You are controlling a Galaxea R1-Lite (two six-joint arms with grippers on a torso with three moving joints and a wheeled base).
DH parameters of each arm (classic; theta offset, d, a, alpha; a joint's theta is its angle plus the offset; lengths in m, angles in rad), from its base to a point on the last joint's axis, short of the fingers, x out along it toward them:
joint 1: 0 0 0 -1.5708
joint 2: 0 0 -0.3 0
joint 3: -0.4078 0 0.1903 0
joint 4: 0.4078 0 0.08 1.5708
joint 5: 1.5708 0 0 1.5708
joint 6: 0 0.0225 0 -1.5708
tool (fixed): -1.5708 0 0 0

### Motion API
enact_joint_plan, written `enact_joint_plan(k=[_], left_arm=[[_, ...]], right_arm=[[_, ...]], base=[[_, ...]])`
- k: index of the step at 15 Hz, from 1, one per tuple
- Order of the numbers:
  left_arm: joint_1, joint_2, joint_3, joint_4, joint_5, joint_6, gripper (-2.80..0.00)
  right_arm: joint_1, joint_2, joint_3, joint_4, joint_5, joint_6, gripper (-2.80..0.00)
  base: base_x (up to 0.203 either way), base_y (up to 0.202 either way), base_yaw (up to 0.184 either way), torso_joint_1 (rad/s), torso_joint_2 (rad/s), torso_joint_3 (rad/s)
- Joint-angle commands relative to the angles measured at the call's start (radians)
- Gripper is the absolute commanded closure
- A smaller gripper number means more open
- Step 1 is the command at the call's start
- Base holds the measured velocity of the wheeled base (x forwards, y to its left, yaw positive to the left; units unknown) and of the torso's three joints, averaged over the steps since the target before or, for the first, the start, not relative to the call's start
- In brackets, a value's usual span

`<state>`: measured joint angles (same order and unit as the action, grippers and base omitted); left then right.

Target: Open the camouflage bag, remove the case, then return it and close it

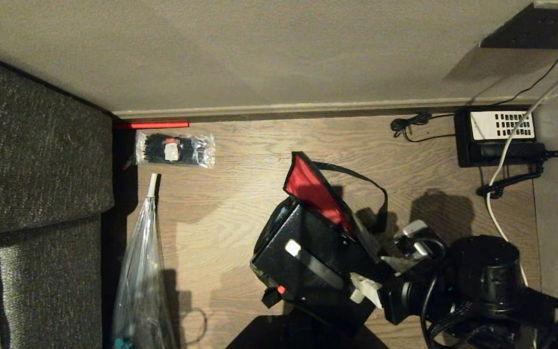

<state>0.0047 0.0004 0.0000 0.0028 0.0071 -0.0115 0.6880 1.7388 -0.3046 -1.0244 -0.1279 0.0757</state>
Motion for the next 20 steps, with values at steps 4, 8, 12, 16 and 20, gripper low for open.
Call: enact_joint_plan(k=[4, 8, 12, 16, 20], left_arm=[[0.000, -0.002, 0.003, 0.000, 0.001, -0.001, 0.00], [0.000, -0.002, 0.003, 0.000, 0.001, -0.001, 0.00], [0.000, -0.002, 0.003, 0.000, 0.001, -0.001, 0.00], [0.000, -0.002, 0.003, 0.000, 0.001, -0.001, 0.00], [0.000, -0.002, 0.003, 0.000, 0.001, -0.001, 0.00]], right_arm=[[-0.048, -0.393, 0.005, 0.310, -0.021, 0.020, 0.00], [-0.096, -0.618, 0.004, 0.543, -0.084, 0.029, 0.00], [-0.190, -0.910, -0.022, 0.890, -0.127, 0.047, 0.00], [-0.413, -1.290, -0.002, 1.176, -0.072, 0.008, 0.00], [-0.622, -1.454, 0.152, 1.220, 0.009, -0.101, 0.00]], base=[[0.000, 0.000, 0.000, 0.000, 0.00, 0.000], [0.000, 0.000, 0.000, 0.000, 0.00, 0.000], [0.000, 0.000, 0.000, 0.000, 0.00, 0.000], [0.000, 0.000, 0.000, 0.000, 0.00, 0.000], [0.000, 0.000, 0.000, 0.000, 0.00, 0.000]])
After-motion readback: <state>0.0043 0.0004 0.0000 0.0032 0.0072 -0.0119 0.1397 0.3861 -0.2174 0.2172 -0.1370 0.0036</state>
